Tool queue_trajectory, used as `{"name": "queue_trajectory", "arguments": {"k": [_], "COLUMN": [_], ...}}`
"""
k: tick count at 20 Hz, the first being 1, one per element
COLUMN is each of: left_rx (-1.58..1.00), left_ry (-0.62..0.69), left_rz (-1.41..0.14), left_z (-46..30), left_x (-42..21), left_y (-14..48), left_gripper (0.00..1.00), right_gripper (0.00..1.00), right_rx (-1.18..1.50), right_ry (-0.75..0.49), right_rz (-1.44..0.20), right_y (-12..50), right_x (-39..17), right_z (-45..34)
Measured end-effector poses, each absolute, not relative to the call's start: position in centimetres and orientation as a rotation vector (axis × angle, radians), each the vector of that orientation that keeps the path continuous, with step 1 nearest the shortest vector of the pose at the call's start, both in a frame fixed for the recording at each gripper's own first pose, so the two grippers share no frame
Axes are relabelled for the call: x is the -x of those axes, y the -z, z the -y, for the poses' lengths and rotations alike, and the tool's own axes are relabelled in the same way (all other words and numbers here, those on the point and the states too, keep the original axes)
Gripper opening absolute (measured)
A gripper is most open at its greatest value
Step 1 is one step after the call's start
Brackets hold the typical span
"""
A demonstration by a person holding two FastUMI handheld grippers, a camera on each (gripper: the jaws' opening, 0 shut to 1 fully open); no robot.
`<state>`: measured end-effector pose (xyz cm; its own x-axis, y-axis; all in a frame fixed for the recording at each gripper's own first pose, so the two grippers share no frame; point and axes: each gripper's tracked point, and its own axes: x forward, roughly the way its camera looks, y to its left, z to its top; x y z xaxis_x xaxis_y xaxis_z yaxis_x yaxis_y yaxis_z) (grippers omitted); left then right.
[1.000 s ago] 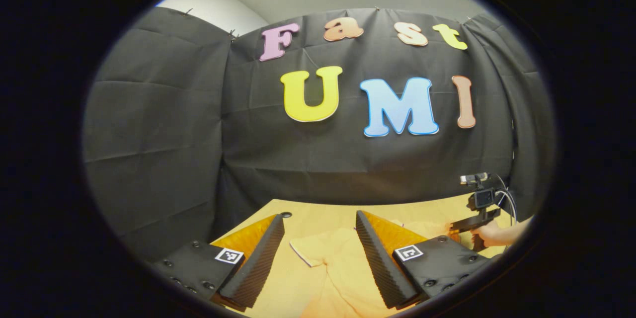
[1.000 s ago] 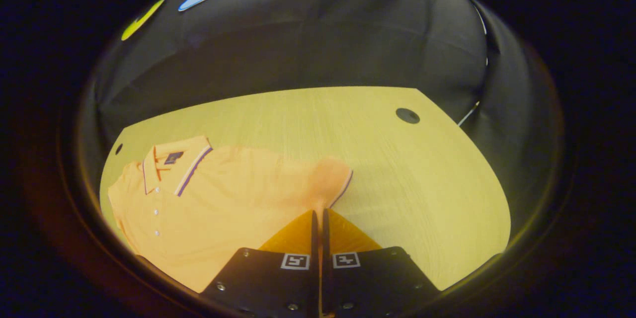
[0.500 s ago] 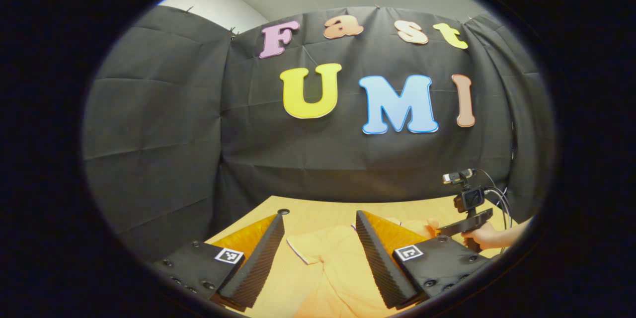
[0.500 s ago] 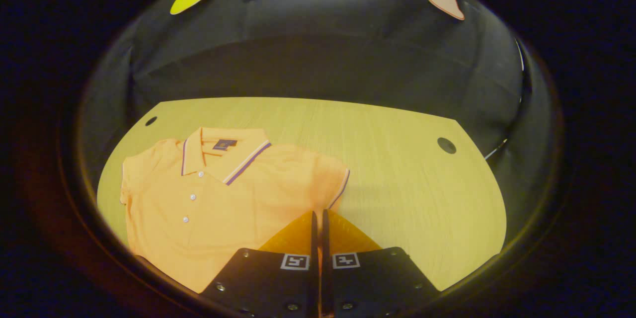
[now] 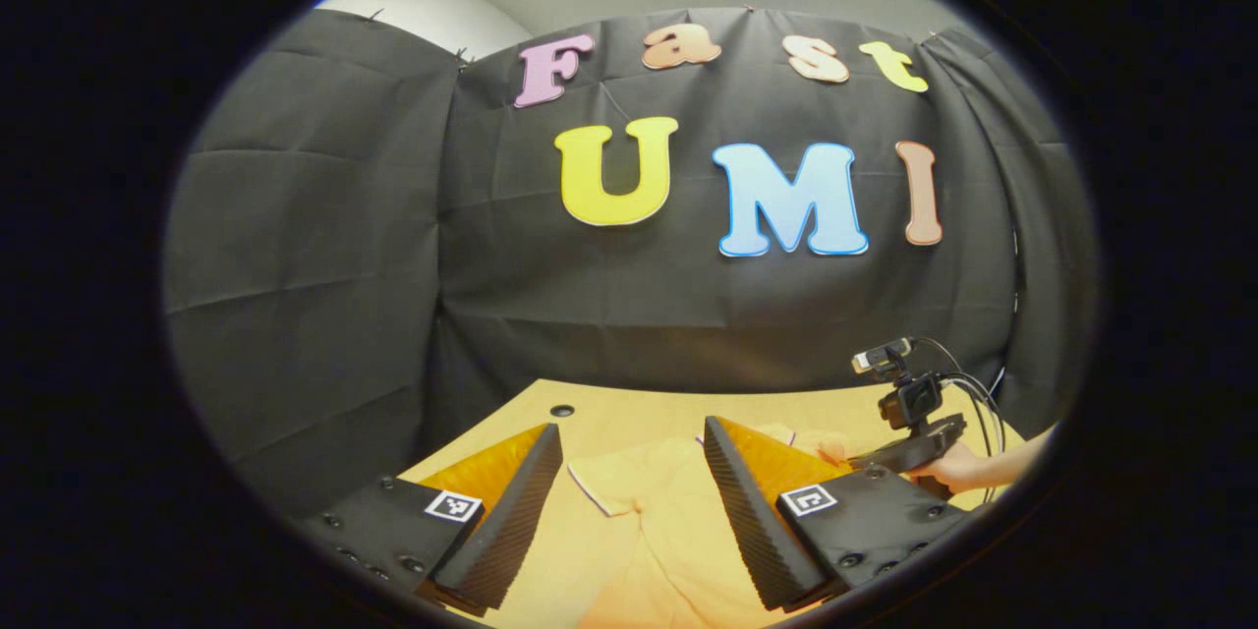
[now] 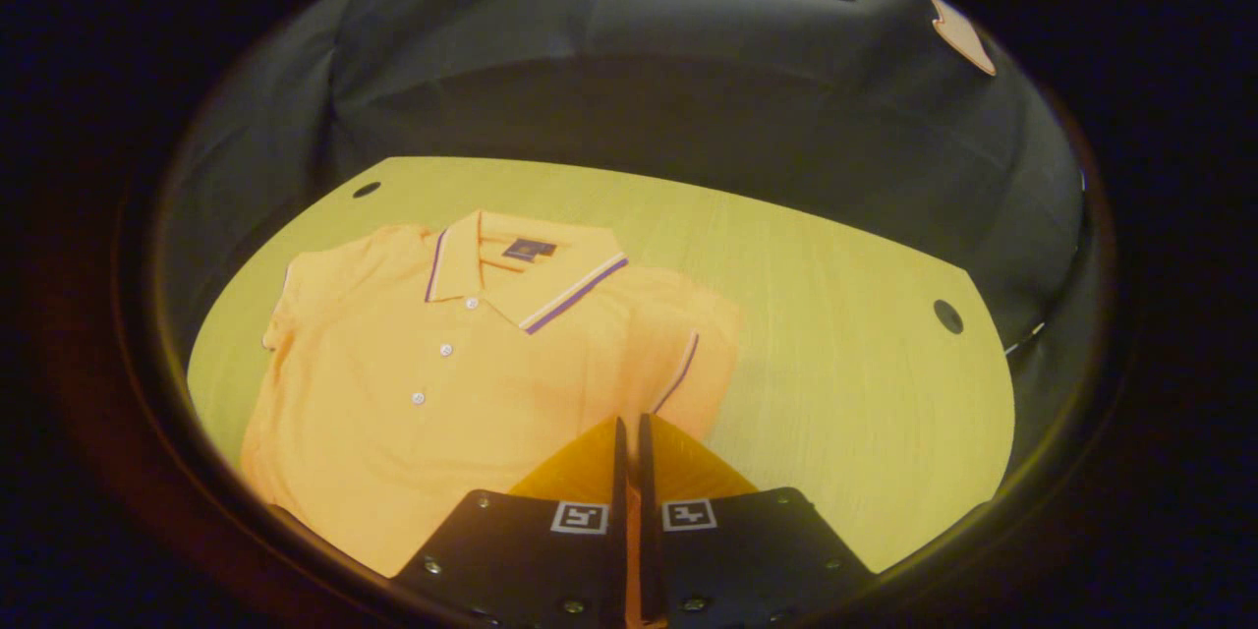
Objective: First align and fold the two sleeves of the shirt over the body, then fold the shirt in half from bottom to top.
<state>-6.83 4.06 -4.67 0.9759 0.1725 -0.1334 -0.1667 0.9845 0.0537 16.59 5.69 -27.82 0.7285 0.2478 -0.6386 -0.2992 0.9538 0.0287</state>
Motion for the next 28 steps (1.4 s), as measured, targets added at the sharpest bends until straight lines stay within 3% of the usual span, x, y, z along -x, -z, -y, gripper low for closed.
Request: {"name": "queue_trajectory", "arguments": {"k": [5,6,7,9,10,11,12,21,28], "left_rx": [-0.047,-0.051,-0.053,-0.039,-0.025,-0.012,-0.003,0.098,0.116], "left_ry": [-0.17,-0.165,-0.158,-0.142,-0.136,-0.132,-0.13,-0.146,-0.143], "left_rz": [-0.157,-0.162,-0.162,-0.166,-0.174,-0.182,-0.187,-0.314,-0.449], "left_z": [-4.5,-4.5,-4.5,-4.4,-4.4,-4.5,-4.7,-9.1,-12.1], "left_x": [6.5,6.3,6.1,5.4,4.8,4.2,3.6,-4.4,-11.4], "left_y": [5.5,5.7,6.0,6.5,6.9,7.5,8.1,17.0,26.0], "left_gripper": [0.96,0.96,0.96,0.96,0.96,0.96,0.96,0.94,0.94], "right_gripper": [0.16,0.25,0.44,0.7,0.77,0.93,0.97,0.97,0.97], "right_rx": [0.041,0.019,0.01,-0.001,0.001,0.005,0.002,-0.063,-0.076], "right_ry": [-0.33,-0.334,-0.329,-0.316,-0.307,-0.295,-0.284,-0.174,-0.06], "right_rz": [-0.69,-0.682,-0.668,-0.628,-0.611,-0.593,-0.572,-0.414,-0.357], "right_y": [26.9,26.3,25.7,24.0,23.1,22.2,21.2,12.2,8.9], "right_x": [-15.9,-15.7,-15.7,-15.4,-15.2,-14.8,-14.5,-7.4,-1.8], "right_z": [-6.4,-6.6,-6.5,-6.3,-6.0,-5.8,-5.6,-4.4,-3.8]}}
